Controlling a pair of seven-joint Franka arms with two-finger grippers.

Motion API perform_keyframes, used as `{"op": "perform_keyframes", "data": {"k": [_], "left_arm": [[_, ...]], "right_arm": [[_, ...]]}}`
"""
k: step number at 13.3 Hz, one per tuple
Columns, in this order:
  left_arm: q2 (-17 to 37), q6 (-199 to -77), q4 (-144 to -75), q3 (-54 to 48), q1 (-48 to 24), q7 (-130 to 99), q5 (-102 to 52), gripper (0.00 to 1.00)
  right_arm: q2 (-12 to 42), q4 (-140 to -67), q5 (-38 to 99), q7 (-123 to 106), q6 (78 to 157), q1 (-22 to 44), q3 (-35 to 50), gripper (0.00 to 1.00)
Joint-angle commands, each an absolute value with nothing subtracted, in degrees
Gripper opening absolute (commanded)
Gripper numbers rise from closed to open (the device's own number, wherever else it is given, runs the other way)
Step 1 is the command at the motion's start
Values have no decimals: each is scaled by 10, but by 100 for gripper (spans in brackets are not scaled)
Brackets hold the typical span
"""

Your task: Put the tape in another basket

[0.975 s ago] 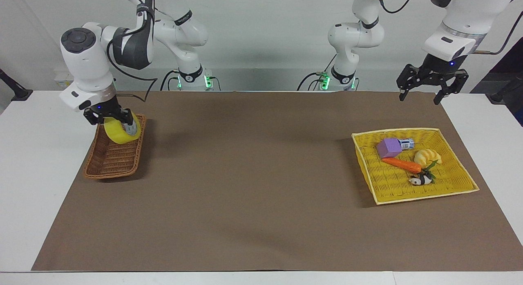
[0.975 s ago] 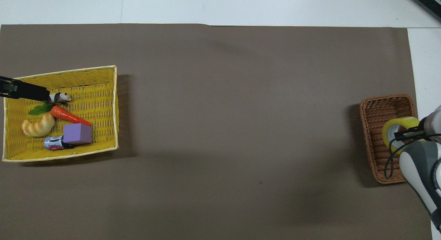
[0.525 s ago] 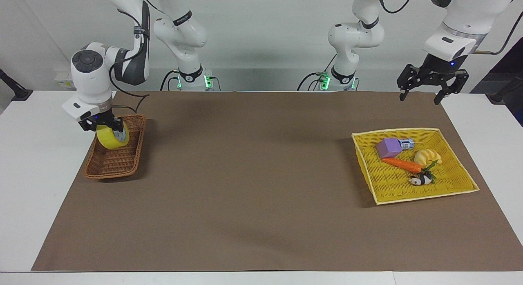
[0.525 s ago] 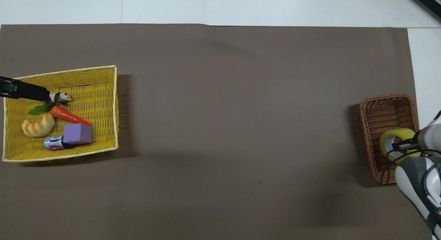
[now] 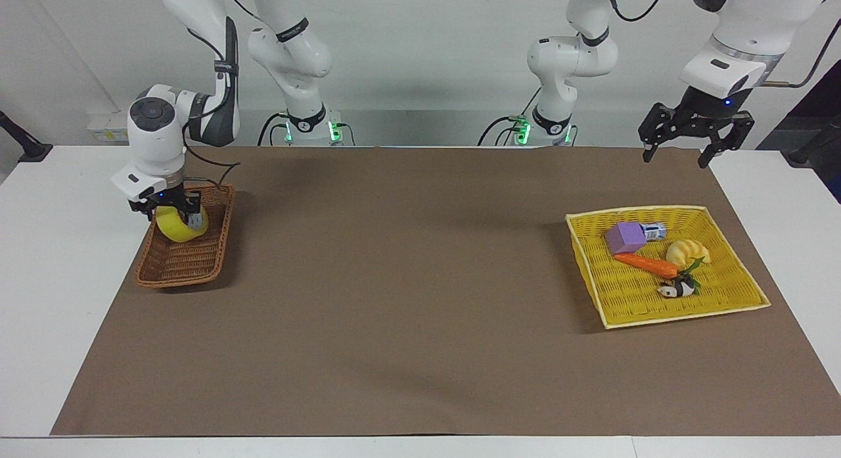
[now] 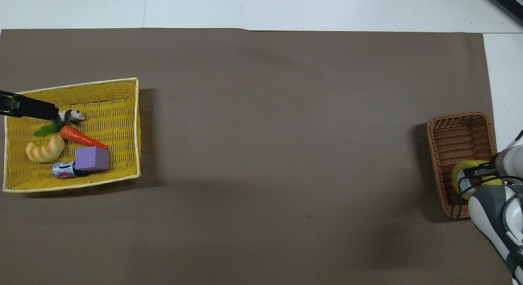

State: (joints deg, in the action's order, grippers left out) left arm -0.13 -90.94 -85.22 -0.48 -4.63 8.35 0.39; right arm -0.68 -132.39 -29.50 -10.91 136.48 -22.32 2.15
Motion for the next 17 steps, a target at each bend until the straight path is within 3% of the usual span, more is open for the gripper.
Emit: {"op": "perform_keyframes", "data": {"k": [1,8,14,17], "left_arm": [[-8,-898,-851,-11,-37,87,7,100],[-8,-898,-851,-11,-37,87,7,100],[-8,-898,-851,-11,-37,87,7,100],[-8,-897,-852,-11,-37,87,7,100]], "right_arm": [[-10,-1307,-255,-101,1366,-213,32,100],[-10,-1188,-160,-79,1273,-126,33,100],[-24,-1081,-111,80,1116,-43,38,100],[-33,-1024,-73,66,1044,-39,38,100]]}}
